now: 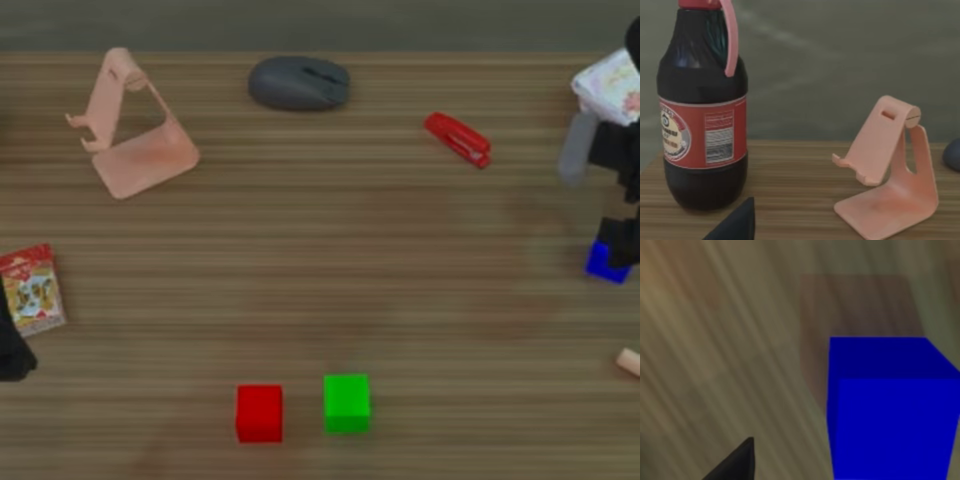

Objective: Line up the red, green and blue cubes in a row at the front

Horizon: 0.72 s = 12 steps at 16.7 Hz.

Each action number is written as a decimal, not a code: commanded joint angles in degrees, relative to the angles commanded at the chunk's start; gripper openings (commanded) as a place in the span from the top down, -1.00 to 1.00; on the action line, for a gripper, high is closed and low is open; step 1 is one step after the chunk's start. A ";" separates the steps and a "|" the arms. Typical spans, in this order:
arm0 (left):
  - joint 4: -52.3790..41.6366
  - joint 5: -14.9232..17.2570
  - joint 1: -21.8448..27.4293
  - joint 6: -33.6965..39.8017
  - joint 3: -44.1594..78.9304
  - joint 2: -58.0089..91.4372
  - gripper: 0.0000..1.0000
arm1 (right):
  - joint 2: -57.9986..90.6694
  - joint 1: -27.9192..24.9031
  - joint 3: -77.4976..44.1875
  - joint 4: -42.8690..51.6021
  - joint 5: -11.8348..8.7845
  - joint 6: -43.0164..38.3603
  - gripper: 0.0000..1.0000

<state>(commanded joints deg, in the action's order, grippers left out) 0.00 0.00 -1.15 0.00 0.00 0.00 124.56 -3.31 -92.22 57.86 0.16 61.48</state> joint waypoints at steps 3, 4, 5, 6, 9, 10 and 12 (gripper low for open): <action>0.00 0.00 0.00 0.00 0.00 0.00 -1.00 | 2.96 -0.07 3.72 -7.50 0.03 -0.15 -1.00; 0.00 0.00 0.00 0.00 0.00 0.00 -1.00 | 3.79 -0.09 4.77 -9.19 0.04 -0.19 -1.00; 0.00 0.00 0.00 0.00 0.00 0.00 -1.00 | 4.42 -0.12 5.47 -10.26 0.04 -0.20 -1.00; 0.00 0.00 0.00 0.00 0.00 0.00 -1.00 | 4.73 -0.12 5.79 -10.73 0.05 -0.19 -1.00; 0.00 0.00 0.00 0.00 0.00 0.00 -1.00 | 4.74 -0.12 5.80 -10.75 0.05 -0.19 -1.00; 0.00 0.00 0.00 0.00 0.00 0.00 -1.00 | 4.74 -0.12 5.80 -10.75 0.05 -0.19 -0.85; 0.00 0.00 0.00 0.00 0.00 0.00 -1.00 | 4.74 -0.12 5.80 -10.75 0.05 -0.19 -0.55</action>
<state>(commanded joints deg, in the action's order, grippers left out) 0.00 0.00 -1.15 0.00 0.00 0.00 129.31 -3.43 -86.42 47.11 0.21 61.29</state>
